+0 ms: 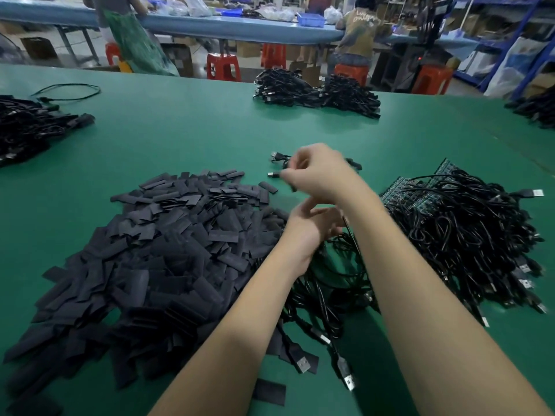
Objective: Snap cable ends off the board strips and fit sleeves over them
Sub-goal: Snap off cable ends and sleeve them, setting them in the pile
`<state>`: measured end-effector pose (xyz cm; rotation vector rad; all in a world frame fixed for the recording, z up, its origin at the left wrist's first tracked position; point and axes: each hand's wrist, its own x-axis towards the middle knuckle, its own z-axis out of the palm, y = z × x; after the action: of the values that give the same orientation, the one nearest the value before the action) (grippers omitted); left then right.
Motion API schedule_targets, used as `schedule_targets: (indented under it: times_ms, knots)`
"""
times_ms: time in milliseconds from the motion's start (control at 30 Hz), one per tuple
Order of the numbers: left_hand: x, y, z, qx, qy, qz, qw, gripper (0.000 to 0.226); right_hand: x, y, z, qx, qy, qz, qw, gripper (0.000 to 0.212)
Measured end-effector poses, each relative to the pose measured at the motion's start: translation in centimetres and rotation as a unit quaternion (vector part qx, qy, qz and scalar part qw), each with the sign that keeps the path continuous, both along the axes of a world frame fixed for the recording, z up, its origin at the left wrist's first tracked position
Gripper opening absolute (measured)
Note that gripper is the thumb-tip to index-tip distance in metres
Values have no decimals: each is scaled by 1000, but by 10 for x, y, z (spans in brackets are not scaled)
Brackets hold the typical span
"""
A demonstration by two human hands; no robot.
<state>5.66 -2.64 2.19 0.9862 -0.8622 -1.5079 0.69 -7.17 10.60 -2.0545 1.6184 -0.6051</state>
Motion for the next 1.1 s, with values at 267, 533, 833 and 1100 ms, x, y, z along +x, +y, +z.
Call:
schedule_targets:
  times_ms: [267,533,833,1100]
  knots:
    - [3,2,2,2,39,-22,999,11,-101,28,-20,56,-432,-83,896,21]
    - [10,-1,4,16,81,-66,994,15,-102,27,-32,70,-559,-46,825,28]
    - [13,-1,6,14,151,-89,984,18,-94,26,-35,32,-617,-38,785,15]
    - [14,0,8,16,155,-99,983,21,-91,27,-34,33,-622,-24,782,23]
